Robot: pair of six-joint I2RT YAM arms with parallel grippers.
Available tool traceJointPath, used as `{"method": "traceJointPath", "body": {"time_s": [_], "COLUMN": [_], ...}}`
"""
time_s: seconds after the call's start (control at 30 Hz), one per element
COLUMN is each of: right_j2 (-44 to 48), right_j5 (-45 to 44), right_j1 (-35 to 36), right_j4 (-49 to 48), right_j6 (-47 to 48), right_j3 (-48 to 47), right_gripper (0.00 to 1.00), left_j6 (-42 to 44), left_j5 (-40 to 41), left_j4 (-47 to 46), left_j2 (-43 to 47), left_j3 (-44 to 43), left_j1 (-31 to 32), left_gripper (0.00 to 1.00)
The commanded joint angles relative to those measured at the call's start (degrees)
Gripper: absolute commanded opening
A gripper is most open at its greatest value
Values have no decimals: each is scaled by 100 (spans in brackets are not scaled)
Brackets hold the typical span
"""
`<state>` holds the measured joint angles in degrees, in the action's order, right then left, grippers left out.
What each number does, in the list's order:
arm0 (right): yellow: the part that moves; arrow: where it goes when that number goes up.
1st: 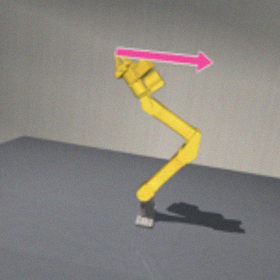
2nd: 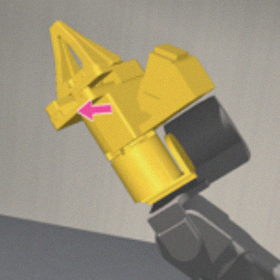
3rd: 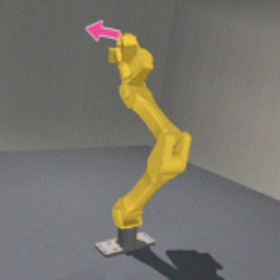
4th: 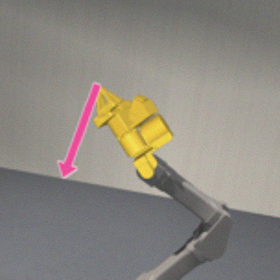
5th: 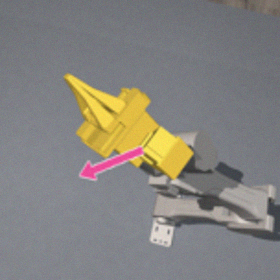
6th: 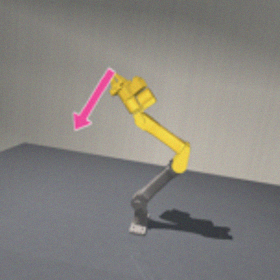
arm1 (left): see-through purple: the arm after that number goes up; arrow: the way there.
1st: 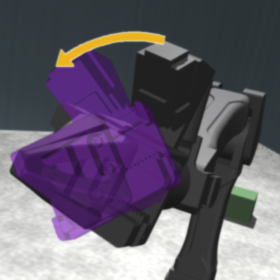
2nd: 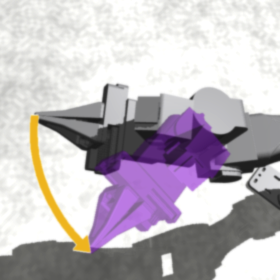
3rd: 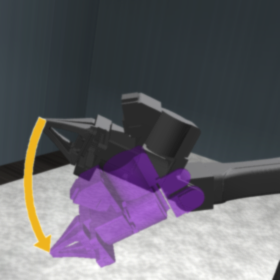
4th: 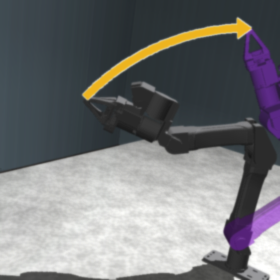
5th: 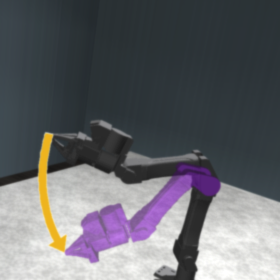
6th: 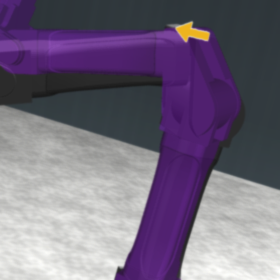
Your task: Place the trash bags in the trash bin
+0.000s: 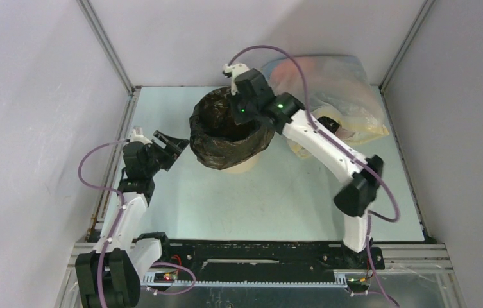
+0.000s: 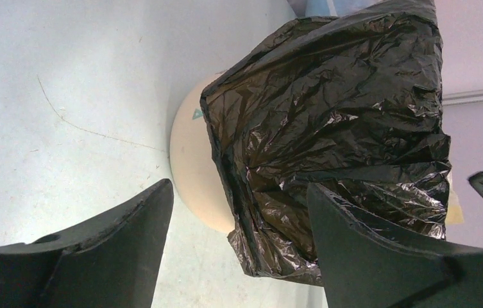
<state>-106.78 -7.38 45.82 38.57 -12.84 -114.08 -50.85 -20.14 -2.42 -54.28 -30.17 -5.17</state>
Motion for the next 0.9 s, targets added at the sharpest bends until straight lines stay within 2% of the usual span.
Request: {"method": "traceJointPath", "body": {"time_s": [0.0,0.2,0.57,0.87], "right_j2": [-847,-1679,-2180,-2825], "right_j5": [66,112,671,930], "right_j1": [105,111,5,-204], "right_j4": [1825,2509,2432,2302], "right_j6": [510,745,918,981], "right_j3": [-1517,-2385,-1907,-1867], "right_gripper": [0,0,0,0], "left_j6": [192,168,147,131], "left_j5": [-260,-313,-169,78], "left_j4": [-314,-440,-607,-620], "left_j2": [-6,-47,-339,-274], "left_j3": [-129,-95,-163,-121], "left_j1": [-11,26,317,433], "left_gripper": [81,81,82,81]}}
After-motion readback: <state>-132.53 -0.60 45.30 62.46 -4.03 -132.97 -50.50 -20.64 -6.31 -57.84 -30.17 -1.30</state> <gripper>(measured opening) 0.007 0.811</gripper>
